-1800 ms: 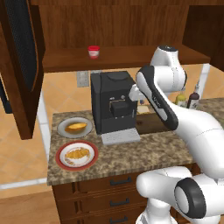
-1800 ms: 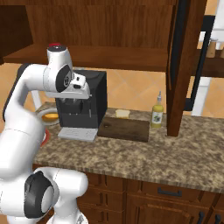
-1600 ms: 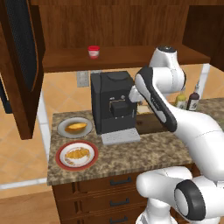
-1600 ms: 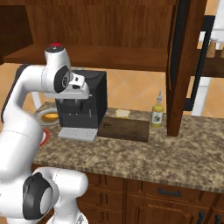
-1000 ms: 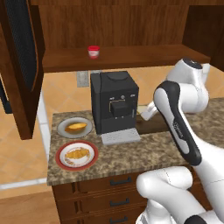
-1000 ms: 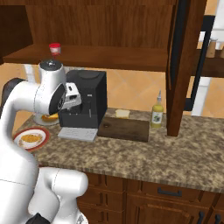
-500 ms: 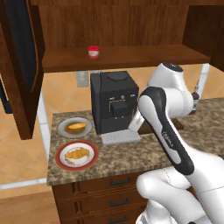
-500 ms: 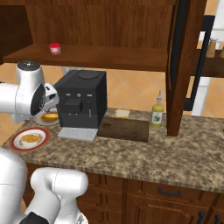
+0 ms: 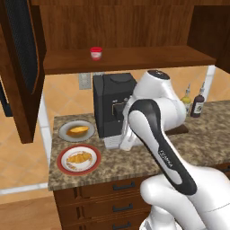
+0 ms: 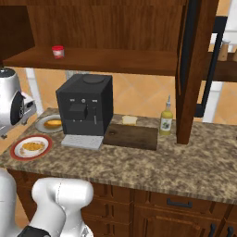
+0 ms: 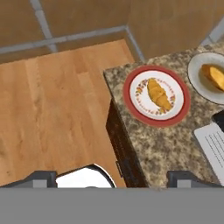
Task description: From the different types of pastries on the counter, select a croissant and place it on the cutting board. Then retrieve a jar of jam from the cabinet and place it alongside the croissant on the cutting board.
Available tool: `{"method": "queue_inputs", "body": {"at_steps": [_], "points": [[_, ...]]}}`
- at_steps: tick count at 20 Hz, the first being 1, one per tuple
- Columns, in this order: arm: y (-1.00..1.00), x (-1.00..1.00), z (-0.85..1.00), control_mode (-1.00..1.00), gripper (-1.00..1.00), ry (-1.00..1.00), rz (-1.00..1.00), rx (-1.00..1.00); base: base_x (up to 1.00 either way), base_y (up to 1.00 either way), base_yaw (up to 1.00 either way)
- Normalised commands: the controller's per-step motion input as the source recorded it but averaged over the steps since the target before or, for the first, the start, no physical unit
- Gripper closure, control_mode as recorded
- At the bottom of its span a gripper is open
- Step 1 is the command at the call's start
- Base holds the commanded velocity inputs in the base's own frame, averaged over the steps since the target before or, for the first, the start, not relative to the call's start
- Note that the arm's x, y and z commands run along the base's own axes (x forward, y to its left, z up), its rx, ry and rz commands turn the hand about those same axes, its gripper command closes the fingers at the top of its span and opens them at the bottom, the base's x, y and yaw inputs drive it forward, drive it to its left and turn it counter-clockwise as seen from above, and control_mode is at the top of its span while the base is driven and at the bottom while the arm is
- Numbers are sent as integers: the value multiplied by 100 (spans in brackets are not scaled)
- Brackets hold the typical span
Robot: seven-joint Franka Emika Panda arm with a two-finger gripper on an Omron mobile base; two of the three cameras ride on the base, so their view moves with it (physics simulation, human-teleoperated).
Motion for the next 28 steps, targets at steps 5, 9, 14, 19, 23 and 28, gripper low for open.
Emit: {"method": "queue_inputs", "body": {"at_steps": [5, 9, 14, 19, 23, 28], "points": [[42, -1, -40, -100, -100, -11, 17, -4, 0, 0, 0], [32, 34, -54, -100, -100, -20, 7, 0, 0, 0, 0], [21, 56, -19, -100, -100, -7, 6, 0, 0, 0, 0], [45, 46, -7, -100, -100, 0, 0, 0, 0, 0, 0], [24, 29, -20, -100, -100, 0, 0, -1, 0, 0, 0], [0, 30, -50, -100, -100, 0, 0, -4, 0, 0, 0]]}}
